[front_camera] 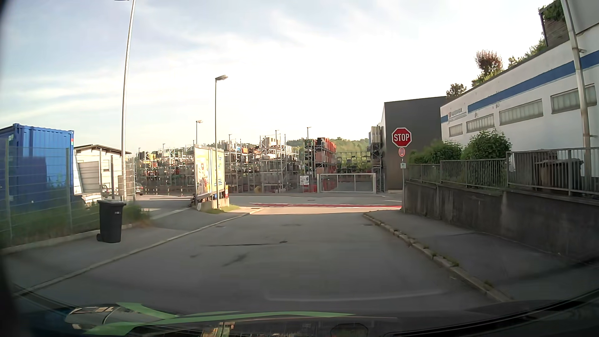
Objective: Follow the waypoints while adhering to traffic rules and regulations
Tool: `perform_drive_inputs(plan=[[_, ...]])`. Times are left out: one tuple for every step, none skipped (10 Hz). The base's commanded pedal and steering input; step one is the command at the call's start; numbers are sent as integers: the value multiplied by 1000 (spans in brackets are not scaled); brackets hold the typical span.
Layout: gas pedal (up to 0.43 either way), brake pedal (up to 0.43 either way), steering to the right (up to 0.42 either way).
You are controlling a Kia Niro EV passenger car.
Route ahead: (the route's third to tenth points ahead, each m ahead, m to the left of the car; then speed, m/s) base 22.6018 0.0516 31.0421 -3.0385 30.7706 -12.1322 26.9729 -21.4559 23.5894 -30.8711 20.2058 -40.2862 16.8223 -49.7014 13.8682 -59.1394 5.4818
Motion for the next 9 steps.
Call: perform_drive_inputs(plan=[[0,146,2],[0,146,1],[0,146,2],[0,146,2],[0,152,2],[0,159,3],[0,165,5],[0,171,5],[0,177,6]])
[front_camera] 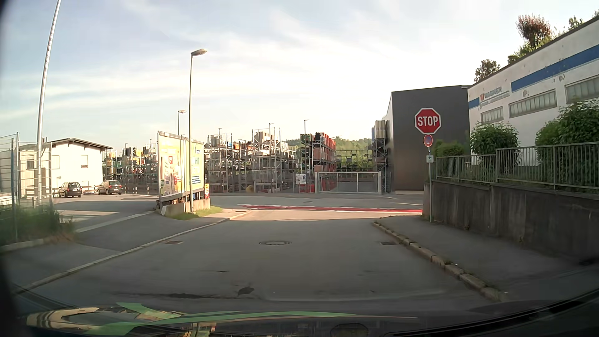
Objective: Follow the waypoints while adhering to traffic rules and regulations
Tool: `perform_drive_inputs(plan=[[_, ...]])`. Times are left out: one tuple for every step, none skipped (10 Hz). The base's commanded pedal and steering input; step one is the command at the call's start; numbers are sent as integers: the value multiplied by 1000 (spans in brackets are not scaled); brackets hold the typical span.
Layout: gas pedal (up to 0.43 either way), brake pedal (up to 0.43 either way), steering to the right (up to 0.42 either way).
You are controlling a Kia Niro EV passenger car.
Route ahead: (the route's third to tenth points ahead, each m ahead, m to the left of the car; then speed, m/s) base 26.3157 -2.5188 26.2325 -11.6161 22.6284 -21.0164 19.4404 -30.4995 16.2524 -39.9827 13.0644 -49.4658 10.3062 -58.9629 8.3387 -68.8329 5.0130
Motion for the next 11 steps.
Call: perform_drive_inputs(plan=[[0,171,5],[0,171,6],[0,171,4],[0,165,4],[0,165,7],[0,165,7],[0,165,7],[0,171,5],[0,177,5],[0,183,5],[0,183,5]])
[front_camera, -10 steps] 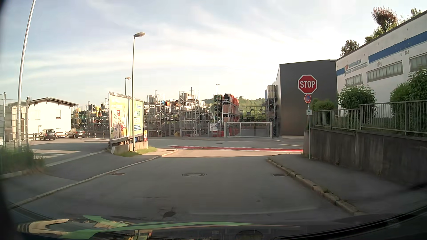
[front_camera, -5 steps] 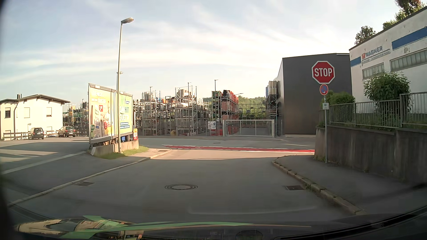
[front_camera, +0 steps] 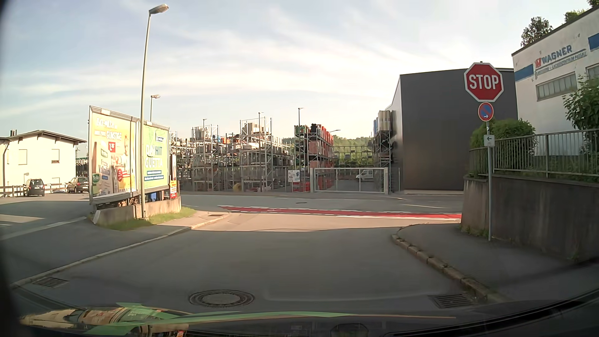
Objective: Follow the waypoints while adhering to traffic rules and regulations
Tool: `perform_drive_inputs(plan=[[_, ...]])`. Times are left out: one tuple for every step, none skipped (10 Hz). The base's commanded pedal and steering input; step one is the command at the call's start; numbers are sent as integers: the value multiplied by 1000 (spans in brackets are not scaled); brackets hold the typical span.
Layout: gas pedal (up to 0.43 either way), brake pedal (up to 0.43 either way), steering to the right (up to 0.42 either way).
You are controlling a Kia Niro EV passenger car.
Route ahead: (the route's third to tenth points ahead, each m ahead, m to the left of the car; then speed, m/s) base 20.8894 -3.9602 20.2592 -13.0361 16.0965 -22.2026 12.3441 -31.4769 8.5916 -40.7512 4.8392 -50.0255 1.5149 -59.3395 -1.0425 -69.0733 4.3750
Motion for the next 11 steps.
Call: perform_drive_inputs(plan=[[0,201,4],[0,213,0],[0,220,0],[0,220,-1],[0,220,-1],[0,220,-1],[0,213,0],[0,213,0],[0,207,0],[0,201,1],[0,195,2]])
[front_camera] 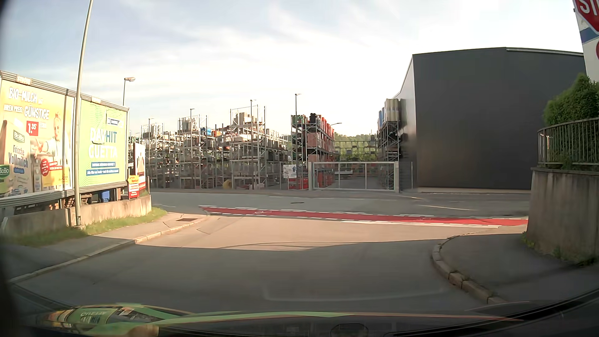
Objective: Follow the waypoints while adhering to traffic rules and regulations
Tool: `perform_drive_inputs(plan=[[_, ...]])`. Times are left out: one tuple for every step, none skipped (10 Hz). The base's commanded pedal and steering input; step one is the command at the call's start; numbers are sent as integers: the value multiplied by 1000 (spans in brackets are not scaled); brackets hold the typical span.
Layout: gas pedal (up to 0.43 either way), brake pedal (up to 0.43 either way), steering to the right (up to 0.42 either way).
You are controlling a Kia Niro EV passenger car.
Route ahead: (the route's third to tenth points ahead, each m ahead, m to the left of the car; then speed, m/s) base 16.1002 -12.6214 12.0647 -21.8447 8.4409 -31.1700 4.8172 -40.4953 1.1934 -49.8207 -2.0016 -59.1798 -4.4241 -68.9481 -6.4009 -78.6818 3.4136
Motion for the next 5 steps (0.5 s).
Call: perform_drive_inputs(plan=[[0,183,3],[0,177,3],[0,171,3],[0,171,5],[0,171,6]])
